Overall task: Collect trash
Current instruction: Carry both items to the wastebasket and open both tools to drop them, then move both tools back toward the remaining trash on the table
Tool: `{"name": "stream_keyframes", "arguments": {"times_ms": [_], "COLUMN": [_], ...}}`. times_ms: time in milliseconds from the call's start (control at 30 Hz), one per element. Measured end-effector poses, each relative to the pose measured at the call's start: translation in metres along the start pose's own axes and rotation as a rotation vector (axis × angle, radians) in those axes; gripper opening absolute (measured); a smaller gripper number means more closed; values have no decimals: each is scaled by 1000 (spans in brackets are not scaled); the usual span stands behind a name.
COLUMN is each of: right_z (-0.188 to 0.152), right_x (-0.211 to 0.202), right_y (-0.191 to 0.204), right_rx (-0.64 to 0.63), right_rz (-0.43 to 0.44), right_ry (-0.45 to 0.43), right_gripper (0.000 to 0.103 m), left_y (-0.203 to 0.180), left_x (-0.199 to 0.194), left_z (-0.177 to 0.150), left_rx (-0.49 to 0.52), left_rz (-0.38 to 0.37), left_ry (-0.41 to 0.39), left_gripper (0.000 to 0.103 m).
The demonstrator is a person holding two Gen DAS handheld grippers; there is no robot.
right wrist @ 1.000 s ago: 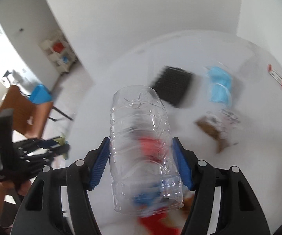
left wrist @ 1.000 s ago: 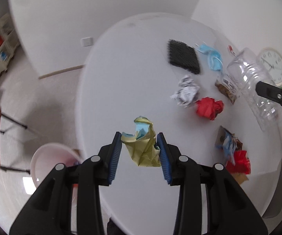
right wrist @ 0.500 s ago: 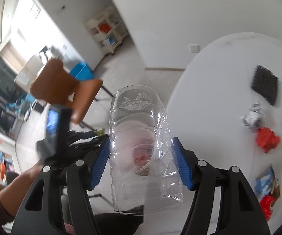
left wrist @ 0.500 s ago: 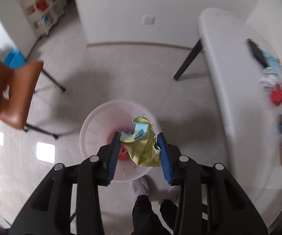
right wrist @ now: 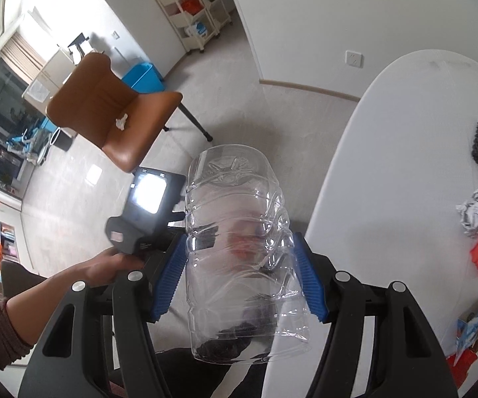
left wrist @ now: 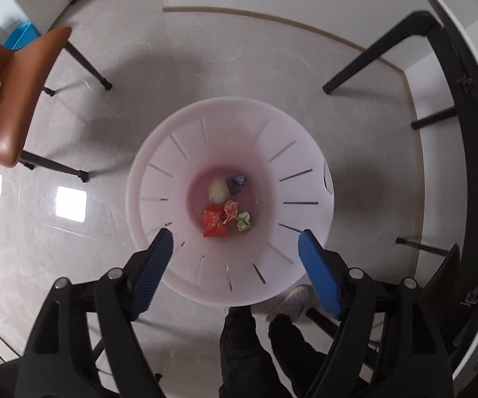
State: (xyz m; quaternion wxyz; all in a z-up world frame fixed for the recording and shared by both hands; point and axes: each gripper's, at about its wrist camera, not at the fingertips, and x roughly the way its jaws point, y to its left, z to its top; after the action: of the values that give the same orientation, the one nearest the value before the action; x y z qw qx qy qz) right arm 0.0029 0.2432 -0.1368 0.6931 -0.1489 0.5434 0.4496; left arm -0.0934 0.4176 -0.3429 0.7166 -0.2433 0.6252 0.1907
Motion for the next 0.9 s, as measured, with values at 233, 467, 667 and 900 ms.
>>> {"name": "stream_keyframes", "arguments": {"times_ms": [233, 467, 667, 900], "right_z": [8, 7, -1, -8], "right_x": [42, 115, 181, 159], "right_y": [17, 38, 54, 55], "right_rx": [-87, -167, -230, -229], "right_rz": [-9, 25, -16, -42], "right_ry": [60, 168, 269, 241], "right_gripper": [64, 65, 91, 95], "left_y": [33, 59, 65, 49], "left_x": [-83, -151, -156, -167], "left_z": [-20, -53, -69, -74], "left_rx": [-127, -215, -261, -261], "left_rz": [62, 135, 154, 128], "left_ry": [-124, -232, -220, -230], "left_gripper": [89, 95, 95, 95]}}
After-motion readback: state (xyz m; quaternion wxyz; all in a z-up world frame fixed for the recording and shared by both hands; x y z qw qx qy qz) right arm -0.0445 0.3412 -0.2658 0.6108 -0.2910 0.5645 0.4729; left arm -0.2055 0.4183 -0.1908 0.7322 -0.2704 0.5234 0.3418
